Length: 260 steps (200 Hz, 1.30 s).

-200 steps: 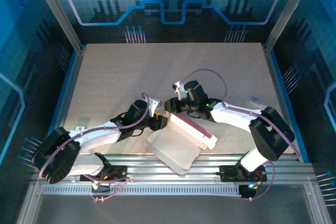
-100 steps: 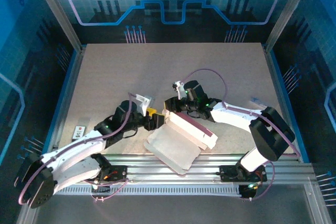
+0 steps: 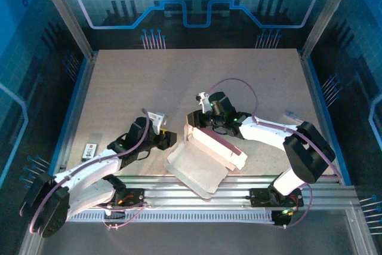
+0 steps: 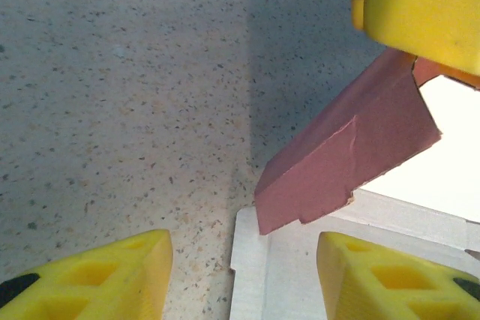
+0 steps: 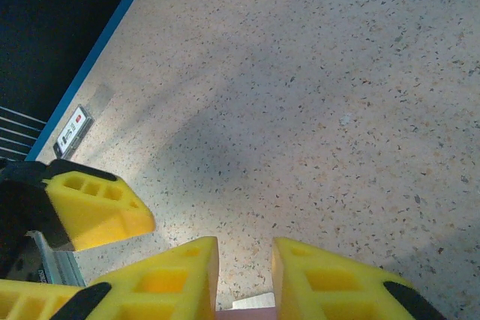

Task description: Fold the paper box

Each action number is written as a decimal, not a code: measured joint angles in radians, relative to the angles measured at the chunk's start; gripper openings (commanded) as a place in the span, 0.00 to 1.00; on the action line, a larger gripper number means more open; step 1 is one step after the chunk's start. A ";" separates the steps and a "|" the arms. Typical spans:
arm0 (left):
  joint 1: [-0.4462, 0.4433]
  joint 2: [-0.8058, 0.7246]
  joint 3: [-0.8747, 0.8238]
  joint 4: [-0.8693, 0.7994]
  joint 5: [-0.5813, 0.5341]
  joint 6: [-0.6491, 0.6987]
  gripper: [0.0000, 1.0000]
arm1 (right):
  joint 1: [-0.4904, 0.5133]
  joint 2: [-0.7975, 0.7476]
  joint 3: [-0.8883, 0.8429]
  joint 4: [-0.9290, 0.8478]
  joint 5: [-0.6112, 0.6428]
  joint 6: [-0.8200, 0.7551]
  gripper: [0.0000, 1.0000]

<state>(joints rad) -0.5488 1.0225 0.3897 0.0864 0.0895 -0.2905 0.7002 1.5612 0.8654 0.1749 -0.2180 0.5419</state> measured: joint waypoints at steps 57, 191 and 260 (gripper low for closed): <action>0.000 0.158 0.010 0.123 0.082 0.063 0.57 | 0.002 0.000 0.000 0.001 -0.010 0.000 0.25; -0.093 0.311 0.051 0.267 0.110 0.133 0.49 | 0.002 0.010 0.000 0.013 -0.075 0.009 0.21; -0.096 0.108 0.064 0.154 0.166 0.142 0.60 | 0.002 0.010 0.000 0.013 -0.076 0.009 0.21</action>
<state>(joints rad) -0.6445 1.1305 0.4541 0.2405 0.2554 -0.1482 0.7017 1.5707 0.8650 0.1875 -0.2943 0.5507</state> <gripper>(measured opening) 0.590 0.209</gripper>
